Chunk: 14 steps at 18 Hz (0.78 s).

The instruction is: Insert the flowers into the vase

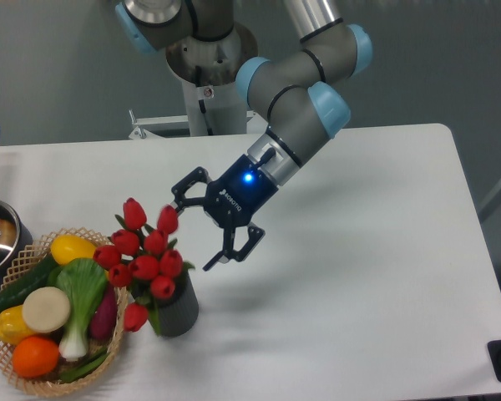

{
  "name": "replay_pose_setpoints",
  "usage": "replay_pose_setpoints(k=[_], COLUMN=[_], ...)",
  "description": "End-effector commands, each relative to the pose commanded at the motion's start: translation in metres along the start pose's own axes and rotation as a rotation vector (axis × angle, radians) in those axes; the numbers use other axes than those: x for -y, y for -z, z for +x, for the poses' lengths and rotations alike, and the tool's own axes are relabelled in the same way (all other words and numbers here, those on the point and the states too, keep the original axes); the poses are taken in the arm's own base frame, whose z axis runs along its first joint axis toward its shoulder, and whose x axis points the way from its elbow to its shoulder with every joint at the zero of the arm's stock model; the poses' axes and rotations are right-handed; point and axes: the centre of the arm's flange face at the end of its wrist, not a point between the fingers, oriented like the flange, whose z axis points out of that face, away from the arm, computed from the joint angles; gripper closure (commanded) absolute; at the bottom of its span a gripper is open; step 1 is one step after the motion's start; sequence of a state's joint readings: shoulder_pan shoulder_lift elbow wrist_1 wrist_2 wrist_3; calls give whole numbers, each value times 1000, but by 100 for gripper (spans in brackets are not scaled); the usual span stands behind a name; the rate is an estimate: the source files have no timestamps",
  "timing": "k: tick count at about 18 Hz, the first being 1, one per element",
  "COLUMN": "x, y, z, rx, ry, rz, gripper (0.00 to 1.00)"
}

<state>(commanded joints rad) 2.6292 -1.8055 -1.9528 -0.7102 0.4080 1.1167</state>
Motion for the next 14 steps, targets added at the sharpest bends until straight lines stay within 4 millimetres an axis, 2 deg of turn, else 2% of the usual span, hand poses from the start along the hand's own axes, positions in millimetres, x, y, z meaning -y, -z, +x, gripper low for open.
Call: replay_pose_setpoints(k=[3, 6, 11, 14], x=[-2, -2, 2, -8], y=[18, 33, 69, 87], z=[-7, -7, 1, -2], rx=[52, 148, 411, 514], ry=[3, -20, -85, -119], rz=[-31, -168, -566, -783], gripper=[0, 0, 0, 0])
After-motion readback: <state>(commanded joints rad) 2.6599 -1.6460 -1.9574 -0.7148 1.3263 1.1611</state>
